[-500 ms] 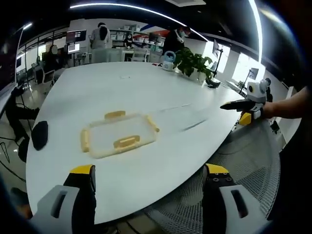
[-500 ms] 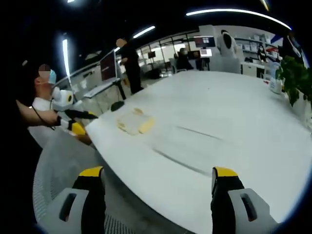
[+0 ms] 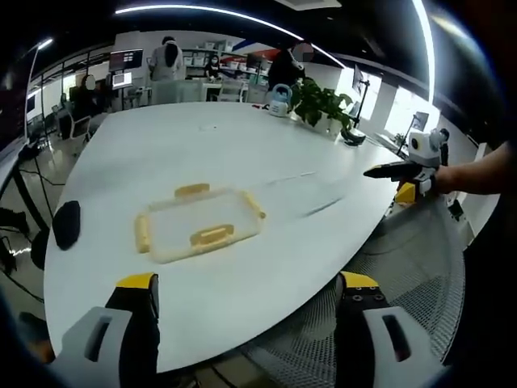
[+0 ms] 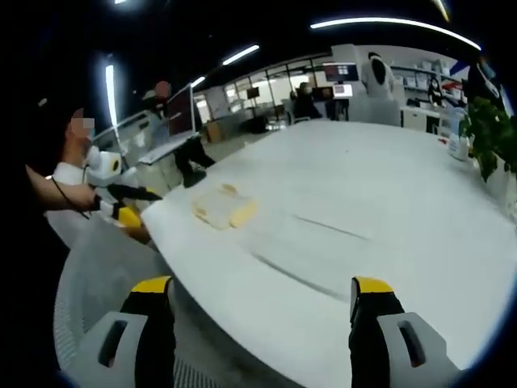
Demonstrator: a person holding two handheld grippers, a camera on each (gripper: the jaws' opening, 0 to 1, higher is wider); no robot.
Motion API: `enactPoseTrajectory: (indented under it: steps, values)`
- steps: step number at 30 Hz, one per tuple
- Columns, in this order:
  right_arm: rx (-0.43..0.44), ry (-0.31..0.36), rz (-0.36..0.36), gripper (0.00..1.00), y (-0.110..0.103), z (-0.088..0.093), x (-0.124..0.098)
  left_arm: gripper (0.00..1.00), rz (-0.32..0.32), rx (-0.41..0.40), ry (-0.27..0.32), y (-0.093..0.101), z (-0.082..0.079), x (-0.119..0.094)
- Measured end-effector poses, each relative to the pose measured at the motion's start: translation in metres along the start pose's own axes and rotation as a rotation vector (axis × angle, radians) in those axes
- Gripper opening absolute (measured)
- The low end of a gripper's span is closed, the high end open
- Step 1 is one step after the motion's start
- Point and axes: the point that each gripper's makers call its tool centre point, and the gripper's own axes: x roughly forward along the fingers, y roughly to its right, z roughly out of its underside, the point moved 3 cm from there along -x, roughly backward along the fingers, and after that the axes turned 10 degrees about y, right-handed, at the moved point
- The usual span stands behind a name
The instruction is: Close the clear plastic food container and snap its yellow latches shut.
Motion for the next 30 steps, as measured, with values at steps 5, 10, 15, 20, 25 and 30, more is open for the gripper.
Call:
enactPoseTrajectory:
  steps: [5,10,15,20,25,30]
  values:
    - [-0.003,0.008,0.0,0.9,0.0,-0.003,-0.001,0.91,0.001,0.002,-0.004,0.002,0.002,-0.001]
    - [-0.005,0.016,-0.004,0.89,0.001,-0.014,0.006,0.91,0.003,-0.002,-0.003,-0.004,-0.005,0.003]
    - [-0.008,0.026,-0.014,0.89,-0.002,-0.022,0.01,0.91,0.006,0.0,-0.002,-0.004,-0.006,0.005]
    - [-0.018,0.035,-0.025,0.89,-0.006,-0.029,0.015,0.9,0.009,0.0,-0.002,-0.005,-0.006,0.005]
    - [-0.026,0.038,-0.036,0.89,-0.009,-0.034,0.023,0.89,0.014,0.005,-0.008,-0.009,-0.006,0.006]
    - [-0.039,0.039,-0.054,0.89,-0.012,-0.04,0.031,0.87,0.019,0.02,-0.013,-0.014,-0.007,0.007]
